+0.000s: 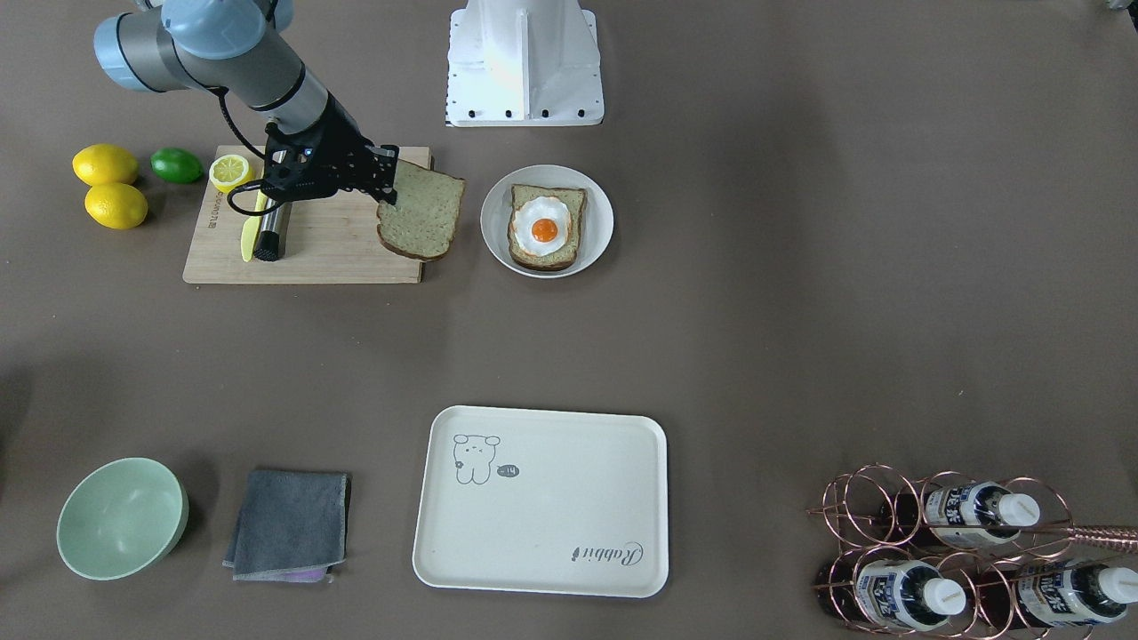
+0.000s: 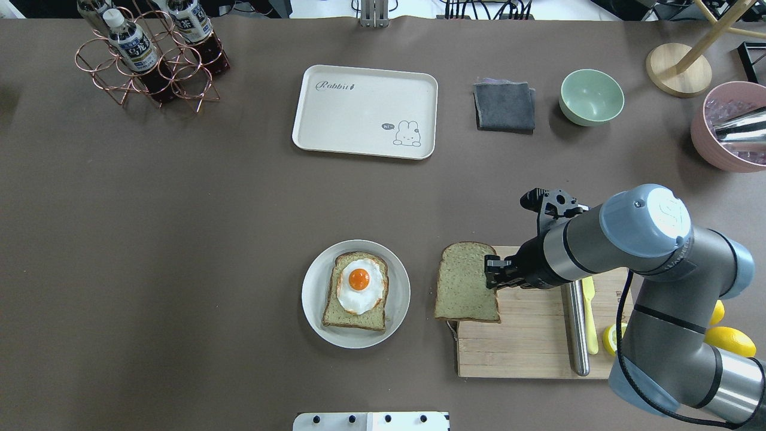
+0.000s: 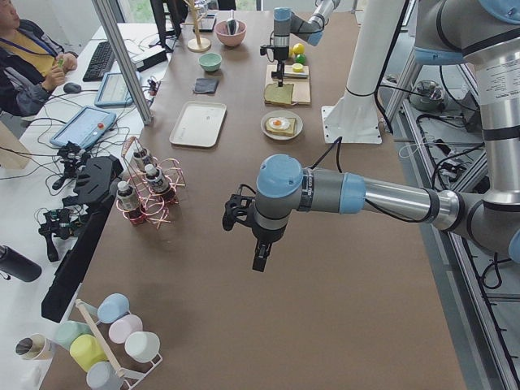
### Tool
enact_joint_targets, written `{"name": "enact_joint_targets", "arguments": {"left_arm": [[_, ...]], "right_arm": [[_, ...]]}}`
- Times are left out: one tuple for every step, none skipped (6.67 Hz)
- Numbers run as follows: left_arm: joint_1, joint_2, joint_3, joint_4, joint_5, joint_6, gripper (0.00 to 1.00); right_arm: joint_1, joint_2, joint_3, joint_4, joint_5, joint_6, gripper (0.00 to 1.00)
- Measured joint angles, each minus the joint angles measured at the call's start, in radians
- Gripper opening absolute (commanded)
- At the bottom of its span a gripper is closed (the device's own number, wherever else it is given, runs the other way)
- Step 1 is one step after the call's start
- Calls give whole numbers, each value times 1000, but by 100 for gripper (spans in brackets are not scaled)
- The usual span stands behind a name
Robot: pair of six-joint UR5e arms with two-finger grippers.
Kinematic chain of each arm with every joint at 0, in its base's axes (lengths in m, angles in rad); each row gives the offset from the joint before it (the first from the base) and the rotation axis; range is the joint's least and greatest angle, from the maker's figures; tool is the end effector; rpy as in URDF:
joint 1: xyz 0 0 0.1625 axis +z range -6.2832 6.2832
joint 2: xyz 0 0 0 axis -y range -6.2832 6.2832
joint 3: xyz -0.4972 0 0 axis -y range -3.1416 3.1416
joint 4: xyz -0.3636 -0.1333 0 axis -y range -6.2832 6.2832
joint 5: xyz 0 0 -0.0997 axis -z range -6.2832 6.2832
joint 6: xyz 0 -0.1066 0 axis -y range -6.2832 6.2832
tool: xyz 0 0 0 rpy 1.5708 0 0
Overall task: Make sandwich and place on tray
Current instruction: 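Carry the bread slice with the right gripper onto the egg toast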
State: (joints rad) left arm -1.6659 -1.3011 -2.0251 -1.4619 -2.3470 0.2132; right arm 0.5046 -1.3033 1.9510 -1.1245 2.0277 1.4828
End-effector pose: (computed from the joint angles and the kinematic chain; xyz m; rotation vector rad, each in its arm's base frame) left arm -0.0897 -0.3231 0.6433 0.1903 0.7562 0.1414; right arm -0.4416 -0.3425 0.3780 -0.0784 -1.1444 0.1201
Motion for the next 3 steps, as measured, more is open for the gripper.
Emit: {"name": "enact_joint_targets", "arguments": {"left_arm": [[0,-1,0,-3,0,0,97],[0,-1,0,-7,0,0,97],[0,-1,1,-10,0,-1,97]], "right_arm": [[-15,46,-25,31,0,17,0],[-38,78,-69,98,-2,31,0],[-69,114,-122,163,-6,49,0]]}}
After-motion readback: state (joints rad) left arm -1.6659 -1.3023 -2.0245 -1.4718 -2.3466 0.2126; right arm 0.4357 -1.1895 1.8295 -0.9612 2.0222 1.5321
